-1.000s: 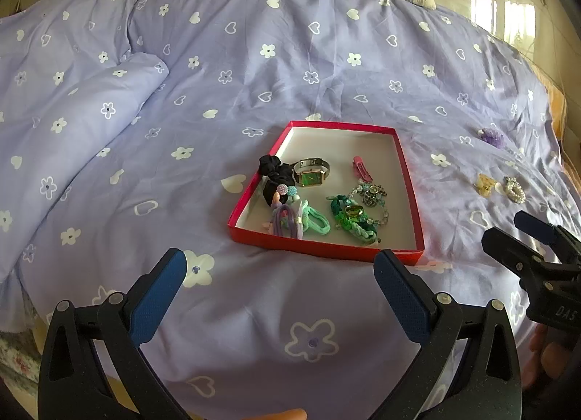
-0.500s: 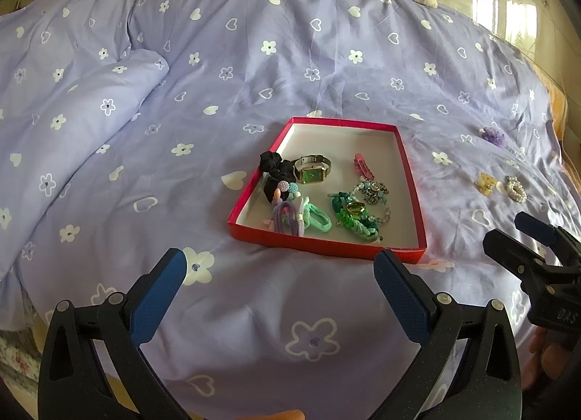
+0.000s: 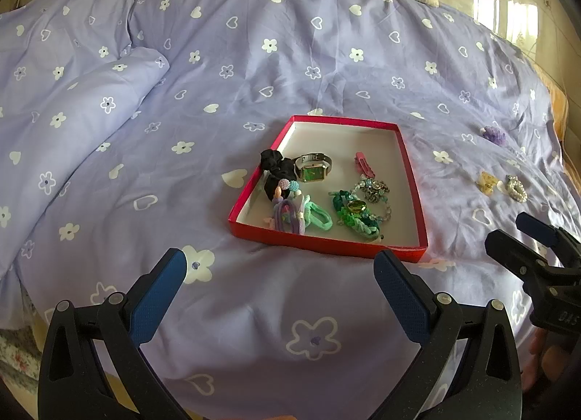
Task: Organize jewelry
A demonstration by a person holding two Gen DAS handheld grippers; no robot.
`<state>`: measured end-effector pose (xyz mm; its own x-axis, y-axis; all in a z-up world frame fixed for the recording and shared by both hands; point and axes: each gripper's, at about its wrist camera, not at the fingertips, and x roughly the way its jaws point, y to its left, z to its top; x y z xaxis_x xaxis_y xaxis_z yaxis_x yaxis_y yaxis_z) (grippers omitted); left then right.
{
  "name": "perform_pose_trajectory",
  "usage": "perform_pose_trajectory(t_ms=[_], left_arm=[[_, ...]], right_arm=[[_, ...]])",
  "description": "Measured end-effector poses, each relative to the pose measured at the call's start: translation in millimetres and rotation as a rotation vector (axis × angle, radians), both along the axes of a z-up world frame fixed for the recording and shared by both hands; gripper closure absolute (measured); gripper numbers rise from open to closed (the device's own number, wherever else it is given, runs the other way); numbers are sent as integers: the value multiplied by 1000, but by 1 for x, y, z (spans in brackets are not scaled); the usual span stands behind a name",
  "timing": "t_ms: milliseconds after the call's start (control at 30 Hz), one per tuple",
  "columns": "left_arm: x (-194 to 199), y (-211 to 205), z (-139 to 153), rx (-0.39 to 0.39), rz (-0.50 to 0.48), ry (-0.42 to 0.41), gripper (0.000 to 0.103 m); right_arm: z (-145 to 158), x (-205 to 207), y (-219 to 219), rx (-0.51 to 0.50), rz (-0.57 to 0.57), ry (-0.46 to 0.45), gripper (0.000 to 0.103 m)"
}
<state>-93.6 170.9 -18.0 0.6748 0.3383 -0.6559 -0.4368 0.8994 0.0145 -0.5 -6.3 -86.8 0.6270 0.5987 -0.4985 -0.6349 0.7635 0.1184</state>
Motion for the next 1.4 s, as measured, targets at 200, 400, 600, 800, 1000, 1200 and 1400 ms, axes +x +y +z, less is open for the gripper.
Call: perform_pose_trajectory(t_ms=[200,400,600,800,1000,1200,1400], left_arm=[[0,0,-1,-1,0,1,0],[-1,0,-1,-5,1,0,0],[-1,1,-1,-7,-1,0,0],[-1,1,-1,-4,1,0,0],[-3,1,-1,7,5,-4,0],[-3,1,0,9,5,-3,0],[-3,1,0,9,4,-3,0]], right_arm=[[0,-1,1,2,2,2,3],[0,-2,1,3,2,2,3],[0,-2,1,3,4,3,3],[0,-3,1,5,4,4,3],[0,-2,0,5,6,2,3],[1,-3,1,5,6,2,3],[1,-3,1,6,6,2,3]])
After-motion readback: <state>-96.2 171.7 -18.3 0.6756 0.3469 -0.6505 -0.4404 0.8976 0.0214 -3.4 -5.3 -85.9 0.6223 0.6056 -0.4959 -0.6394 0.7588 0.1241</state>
